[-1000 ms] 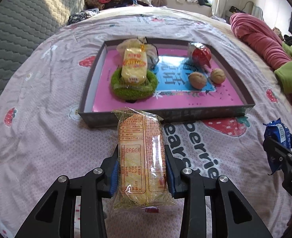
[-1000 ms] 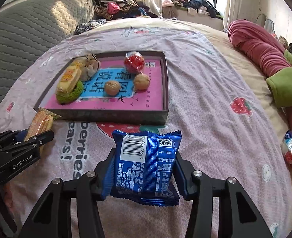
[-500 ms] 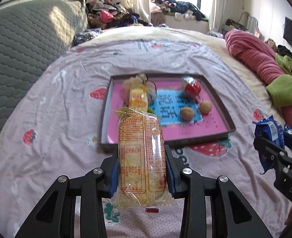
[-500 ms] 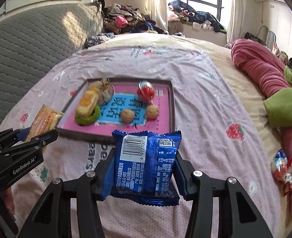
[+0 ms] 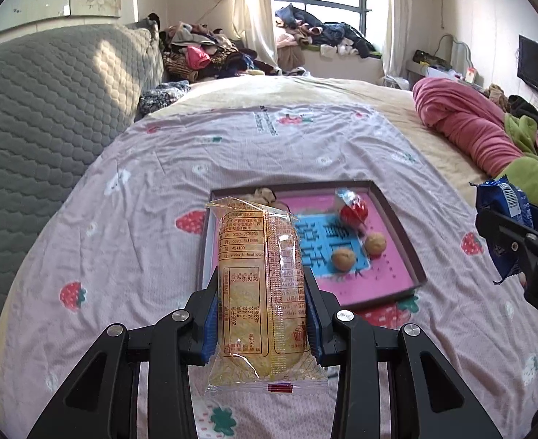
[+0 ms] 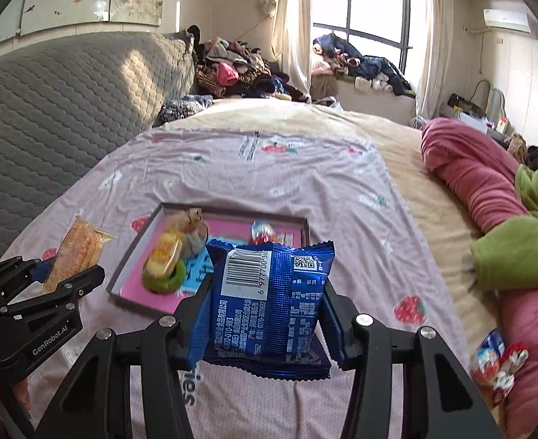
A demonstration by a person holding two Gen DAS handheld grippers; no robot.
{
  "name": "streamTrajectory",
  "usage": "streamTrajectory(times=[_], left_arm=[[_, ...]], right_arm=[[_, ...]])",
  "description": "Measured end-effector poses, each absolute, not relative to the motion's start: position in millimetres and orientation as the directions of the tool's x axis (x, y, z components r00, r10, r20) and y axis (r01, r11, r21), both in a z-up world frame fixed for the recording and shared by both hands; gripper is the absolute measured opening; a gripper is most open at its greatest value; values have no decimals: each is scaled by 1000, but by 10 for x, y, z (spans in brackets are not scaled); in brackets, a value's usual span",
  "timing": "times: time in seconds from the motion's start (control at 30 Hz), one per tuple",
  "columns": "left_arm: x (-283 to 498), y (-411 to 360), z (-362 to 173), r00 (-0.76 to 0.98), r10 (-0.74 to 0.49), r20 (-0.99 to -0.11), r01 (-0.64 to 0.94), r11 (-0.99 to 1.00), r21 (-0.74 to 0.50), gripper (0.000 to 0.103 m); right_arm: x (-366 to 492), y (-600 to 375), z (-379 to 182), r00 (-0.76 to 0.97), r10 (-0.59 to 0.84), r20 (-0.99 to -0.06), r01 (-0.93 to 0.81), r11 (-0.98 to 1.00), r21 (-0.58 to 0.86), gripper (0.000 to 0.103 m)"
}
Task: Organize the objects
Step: 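Carry the biscuit pack and blue packet with both tools over the pink tray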
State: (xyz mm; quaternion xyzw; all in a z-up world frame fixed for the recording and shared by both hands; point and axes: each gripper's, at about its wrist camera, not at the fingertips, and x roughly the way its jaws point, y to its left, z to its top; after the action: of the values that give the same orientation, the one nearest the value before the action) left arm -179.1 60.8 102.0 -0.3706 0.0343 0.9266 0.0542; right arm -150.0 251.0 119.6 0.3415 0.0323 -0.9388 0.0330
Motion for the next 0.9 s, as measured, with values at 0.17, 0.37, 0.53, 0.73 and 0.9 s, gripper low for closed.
streamTrajectory(times=[0.17, 0.37, 0.53, 0.73, 0.9], left_arm=[[-1966, 650, 1176, -736, 81, -672, -127, -992, 19, 40], [-2138, 728, 1380, -761, 82, -644, -134, -990, 32, 40], [-2308, 767, 1480, -779, 77, -622, -125, -992, 34, 40], [-2527, 792, 1390, -780, 86, -619, -125, -992, 19, 40], [-2676, 831, 1189, -772, 104, -627, -138, -990, 7, 40]], right_arm=[[-1624, 2484, 1356, -784, -40, -620, 92, -994, -53, 52], [-1783, 2438, 1556, -810, -44, -584, 103, -992, -68, 52], [-1907, 2415, 1654, -829, -60, -555, 110, -992, -56, 52], [-2071, 2410, 1494, -824, -80, -561, 123, -992, -39, 52], [-2205, 2419, 1256, -814, -91, -573, 123, -992, -18, 52]])
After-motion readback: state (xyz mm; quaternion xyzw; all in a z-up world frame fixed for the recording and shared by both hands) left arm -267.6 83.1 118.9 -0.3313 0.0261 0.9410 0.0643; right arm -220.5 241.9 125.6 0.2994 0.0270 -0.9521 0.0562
